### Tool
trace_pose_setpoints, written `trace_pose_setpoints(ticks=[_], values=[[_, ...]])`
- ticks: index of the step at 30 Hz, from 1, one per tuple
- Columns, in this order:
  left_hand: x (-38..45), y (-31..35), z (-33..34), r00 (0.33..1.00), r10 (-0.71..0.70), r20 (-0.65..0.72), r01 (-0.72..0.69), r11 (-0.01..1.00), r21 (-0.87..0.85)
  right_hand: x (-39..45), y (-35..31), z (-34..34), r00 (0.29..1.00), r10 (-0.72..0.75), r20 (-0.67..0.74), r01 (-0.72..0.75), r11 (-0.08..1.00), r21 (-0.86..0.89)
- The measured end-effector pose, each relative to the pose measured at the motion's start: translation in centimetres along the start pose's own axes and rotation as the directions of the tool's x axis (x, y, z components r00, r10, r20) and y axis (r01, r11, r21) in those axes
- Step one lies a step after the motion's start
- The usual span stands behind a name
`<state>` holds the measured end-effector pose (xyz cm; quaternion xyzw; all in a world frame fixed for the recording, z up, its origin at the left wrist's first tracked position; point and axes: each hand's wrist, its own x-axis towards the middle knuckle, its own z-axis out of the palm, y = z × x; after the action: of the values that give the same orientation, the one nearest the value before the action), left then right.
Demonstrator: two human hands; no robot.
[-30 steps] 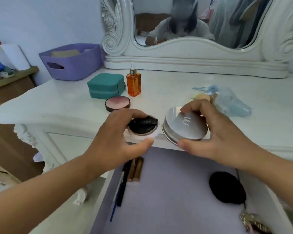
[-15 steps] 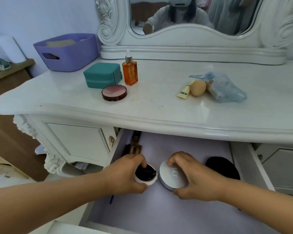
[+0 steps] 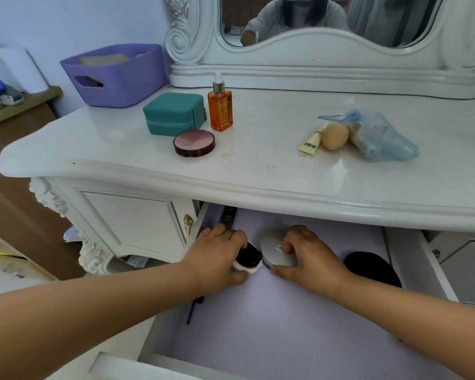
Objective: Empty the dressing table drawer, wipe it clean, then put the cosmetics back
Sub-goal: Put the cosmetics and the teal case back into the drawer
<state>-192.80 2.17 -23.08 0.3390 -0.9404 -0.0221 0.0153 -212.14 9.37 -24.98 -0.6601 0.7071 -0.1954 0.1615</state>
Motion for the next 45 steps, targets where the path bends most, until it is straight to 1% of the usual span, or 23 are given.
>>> trace_pose_setpoints(ticks=[4, 6, 8, 10, 11, 13, 14, 15, 17, 19, 20, 21, 23, 26, 28, 30, 33, 35, 37, 39, 41, 43, 45], values=[[2.0, -0.1, 0.5, 0.993, -0.012, 0.115, 0.017, 0.999, -0.041, -0.7, 0.7, -0.8, 0.999, 0.036, -0.016, -0.038, 0.992, -0.124], [2.7, -0.2, 0.9, 0.992, -0.01, 0.128, 0.019, 0.997, -0.069, -1.3, 0.8, -1.0, 0.999, 0.052, 0.006, -0.05, 0.988, -0.146], [2.9, -0.4, 1.2, 0.996, -0.006, 0.087, 0.009, 0.999, -0.035, -2.0, 0.7, -1.1, 1.0, 0.028, 0.001, -0.028, 0.989, -0.146], [2.8, -0.3, 1.5, 1.0, 0.006, 0.019, -0.006, 1.0, -0.002, -2.8, 1.0, -1.3, 0.993, -0.08, -0.082, 0.063, 0.979, -0.195], [2.6, -0.3, 1.5, 0.999, 0.027, -0.034, -0.028, 0.999, -0.032, -3.1, 0.9, -1.3, 0.985, -0.135, -0.11, 0.11, 0.972, -0.207], [2.1, 0.0, 1.5, 0.979, 0.142, -0.149, -0.154, 0.985, -0.075, -3.9, 0.6, -1.5, 0.975, -0.201, -0.097, 0.177, 0.961, -0.215], [1.8, 0.2, 1.4, 0.966, 0.198, -0.169, -0.212, 0.975, -0.071, -4.2, 0.6, -1.5, 0.972, -0.224, -0.071, 0.203, 0.953, -0.225], [1.6, 0.4, 1.3, 0.956, 0.246, -0.158, -0.258, 0.964, -0.06, -4.5, 0.4, -1.4, 0.973, -0.23, -0.034, 0.217, 0.949, -0.228], [1.2, 0.7, 1.7, 0.951, 0.302, -0.068, -0.303, 0.953, 0.0, -4.9, 0.3, -1.1, 0.974, -0.222, 0.038, 0.224, 0.939, -0.261], [1.0, 0.9, 1.8, 0.964, 0.265, 0.035, -0.266, 0.964, 0.025, -4.9, 0.4, -0.8, 0.975, -0.2, 0.092, 0.219, 0.928, -0.302], [1.0, 0.9, 1.8, 0.969, 0.244, 0.048, -0.246, 0.968, 0.038, -4.9, 0.4, -0.7, 0.977, -0.183, 0.111, 0.208, 0.93, -0.302], [0.9, 1.0, 1.8, 0.972, 0.232, 0.03, -0.233, 0.972, 0.039, -4.9, 0.5, -0.7, 0.977, -0.173, 0.129, 0.204, 0.934, -0.294], [0.8, 1.0, 1.5, 0.966, 0.256, -0.027, -0.255, 0.967, 0.011, -5.0, 0.8, -0.6, 0.973, -0.192, 0.125, 0.22, 0.932, -0.288], [0.7, 0.6, 0.5, 0.948, 0.309, -0.08, -0.316, 0.944, -0.097, -5.1, 0.4, -1.5, 0.965, -0.238, 0.109, 0.258, 0.933, -0.251], [0.4, 0.5, -1.0, 0.944, 0.293, -0.153, -0.316, 0.934, -0.167, -4.9, -0.4, -2.5, 0.953, -0.295, 0.066, 0.302, 0.93, -0.211], [0.2, 0.3, -3.2, 0.933, 0.258, -0.25, -0.311, 0.928, -0.203, -4.4, -1.7, -3.9, 0.946, -0.323, 0.041, 0.325, 0.938, -0.121], [-0.2, -0.5, -6.8, 0.915, 0.145, -0.376, -0.255, 0.931, -0.262, -3.0, -4.3, -6.4, 0.922, -0.384, -0.053, 0.384, 0.923, 0.0], [-0.2, -1.5, -8.6, 0.871, 0.028, -0.491, -0.19, 0.94, -0.283, -1.7, -6.4, -8.0, 0.904, -0.402, -0.145, 0.413, 0.909, 0.054], [0.2, -2.7, -10.1, 0.81, -0.123, -0.574, -0.075, 0.948, -0.31, -0.1, -8.2, -9.0, 0.892, -0.386, -0.233, 0.415, 0.906, 0.088], [1.3, -4.4, -10.8, 0.777, -0.27, -0.569, 0.102, 0.945, -0.31, 1.7, -9.7, -9.5, 0.892, -0.35, -0.286, 0.394, 0.913, 0.11], [2.8, -6.2, -10.9, 0.767, -0.422, -0.483, 0.305, 0.902, -0.305, 3.8, -10.8, -9.6, 0.906, -0.292, -0.306, 0.348, 0.926, 0.148], [4.3, -7.5, -10.5, 0.748, -0.533, -0.396, 0.426, 0.842, -0.33, 5.6, -11.4, -9.4, 0.933, -0.219, -0.286, 0.273, 0.947, 0.167], [5.4, -8.2, -10.0, 0.732, -0.59, -0.34, 0.496, 0.805, -0.327, 7.1, -11.6, -9.0, 0.953, -0.153, -0.263, 0.203, 0.964, 0.174]])
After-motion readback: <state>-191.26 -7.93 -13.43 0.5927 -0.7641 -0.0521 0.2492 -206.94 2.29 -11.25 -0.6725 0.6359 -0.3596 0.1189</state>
